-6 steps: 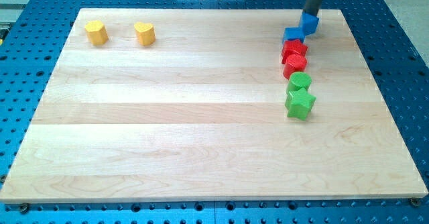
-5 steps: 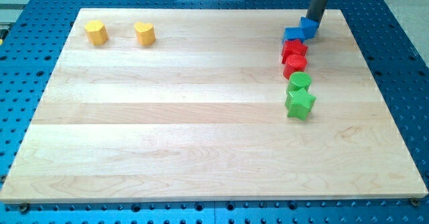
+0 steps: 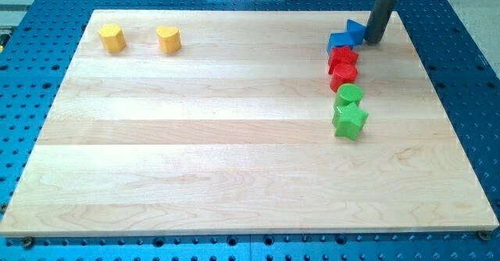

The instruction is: Move the triangle into the cube

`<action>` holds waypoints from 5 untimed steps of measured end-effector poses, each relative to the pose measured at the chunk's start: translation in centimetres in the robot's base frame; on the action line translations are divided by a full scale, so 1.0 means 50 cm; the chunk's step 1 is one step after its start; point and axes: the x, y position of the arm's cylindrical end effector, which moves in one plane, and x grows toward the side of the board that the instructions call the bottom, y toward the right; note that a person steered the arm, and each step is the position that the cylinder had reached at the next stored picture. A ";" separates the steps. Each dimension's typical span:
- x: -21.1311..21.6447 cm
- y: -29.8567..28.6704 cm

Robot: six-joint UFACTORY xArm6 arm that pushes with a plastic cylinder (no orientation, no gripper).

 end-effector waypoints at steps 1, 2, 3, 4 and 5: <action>0.000 0.000; 0.000 -0.001; 0.000 -0.007; 0.000 -0.020; -0.002 -0.025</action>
